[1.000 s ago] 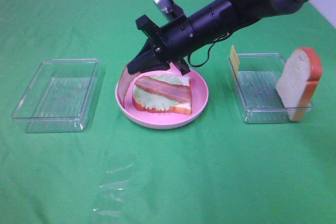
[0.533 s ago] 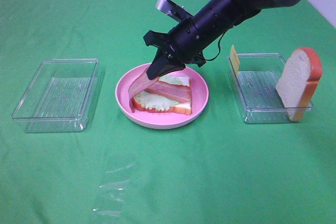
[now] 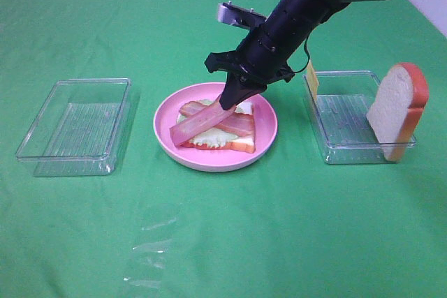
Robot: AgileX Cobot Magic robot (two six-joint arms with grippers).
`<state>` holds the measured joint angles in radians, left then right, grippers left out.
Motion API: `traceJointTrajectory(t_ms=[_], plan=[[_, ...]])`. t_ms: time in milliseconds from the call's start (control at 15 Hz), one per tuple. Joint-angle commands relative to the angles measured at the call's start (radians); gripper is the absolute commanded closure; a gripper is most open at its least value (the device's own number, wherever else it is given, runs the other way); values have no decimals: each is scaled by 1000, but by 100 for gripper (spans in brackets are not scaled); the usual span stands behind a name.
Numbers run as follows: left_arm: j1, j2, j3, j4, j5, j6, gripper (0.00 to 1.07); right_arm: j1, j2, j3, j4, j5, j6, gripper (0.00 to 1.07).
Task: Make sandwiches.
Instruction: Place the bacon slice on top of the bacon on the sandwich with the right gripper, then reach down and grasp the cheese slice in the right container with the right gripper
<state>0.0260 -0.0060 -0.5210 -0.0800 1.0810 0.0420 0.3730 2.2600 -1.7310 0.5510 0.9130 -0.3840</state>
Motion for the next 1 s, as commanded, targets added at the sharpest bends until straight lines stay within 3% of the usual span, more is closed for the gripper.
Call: traceJointTrajectory(t_ms=[67,467,533,600,733,800,1000], plan=[[3,-18,3,-5,-4,-4,7,-1,-9,-26,-37,8,0,107],[3,-18,3,-5,-4,-4,7,-1,-10,-48,-100,20,30,107],[3,-18,3,-5,-4,-4,7,-1,-10,-48,-103,20,30,85],[3,-18,3,-5,-4,-4,7,-1,-11,-52,-103,26,34,71],[3,-18,3,-5,-4,-4,7,-1,-25,-57,-114,36,71,23],[3,-18,3,-5,-4,-4,7,1,-39,-58,-124,38,71,8],[3,-18,3,-5,-4,-4,7,1,-97,-58,-214,45,150,8]])
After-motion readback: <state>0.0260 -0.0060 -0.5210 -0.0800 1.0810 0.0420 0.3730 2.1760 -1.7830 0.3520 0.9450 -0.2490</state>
